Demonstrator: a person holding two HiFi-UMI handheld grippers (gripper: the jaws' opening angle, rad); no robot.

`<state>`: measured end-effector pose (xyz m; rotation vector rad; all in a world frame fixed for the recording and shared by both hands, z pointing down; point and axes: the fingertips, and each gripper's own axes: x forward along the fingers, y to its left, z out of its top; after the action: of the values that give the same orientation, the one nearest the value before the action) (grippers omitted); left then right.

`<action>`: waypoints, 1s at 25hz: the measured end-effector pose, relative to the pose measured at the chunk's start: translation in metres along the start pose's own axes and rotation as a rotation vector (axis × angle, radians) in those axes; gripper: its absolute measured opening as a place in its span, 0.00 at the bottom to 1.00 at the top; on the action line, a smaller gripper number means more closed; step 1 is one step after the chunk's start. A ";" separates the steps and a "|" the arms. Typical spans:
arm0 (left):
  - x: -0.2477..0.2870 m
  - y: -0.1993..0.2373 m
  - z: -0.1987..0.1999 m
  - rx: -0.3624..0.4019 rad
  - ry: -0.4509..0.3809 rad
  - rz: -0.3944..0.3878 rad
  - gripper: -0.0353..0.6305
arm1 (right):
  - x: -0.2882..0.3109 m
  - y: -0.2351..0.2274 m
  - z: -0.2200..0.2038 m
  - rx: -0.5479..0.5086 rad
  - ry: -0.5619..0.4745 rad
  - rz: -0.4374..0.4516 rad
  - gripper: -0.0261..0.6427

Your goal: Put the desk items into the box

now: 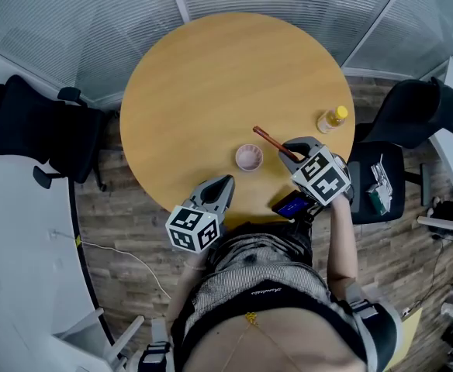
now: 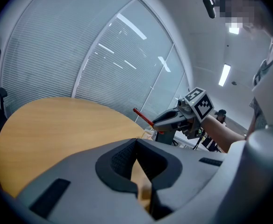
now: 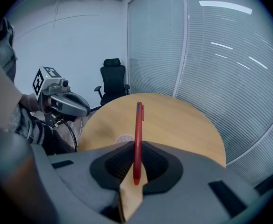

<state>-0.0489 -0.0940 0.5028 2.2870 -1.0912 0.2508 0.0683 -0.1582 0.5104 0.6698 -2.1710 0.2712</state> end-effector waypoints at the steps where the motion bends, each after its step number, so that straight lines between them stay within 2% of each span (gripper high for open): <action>1: 0.000 0.001 0.000 -0.002 0.001 0.000 0.08 | 0.002 0.001 -0.001 0.000 0.005 0.003 0.13; 13: 0.000 0.006 -0.001 0.002 0.005 0.008 0.08 | 0.040 0.020 -0.024 0.032 0.093 0.081 0.13; 20: -0.002 0.008 -0.001 -0.003 0.002 0.012 0.08 | 0.067 0.036 -0.048 -0.009 0.231 0.120 0.13; 25: -0.007 0.014 0.000 -0.011 -0.003 0.017 0.08 | 0.079 0.038 -0.058 -0.063 0.335 0.101 0.13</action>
<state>-0.0636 -0.0962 0.5059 2.2703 -1.1113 0.2471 0.0450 -0.1318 0.6094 0.4439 -1.8857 0.3411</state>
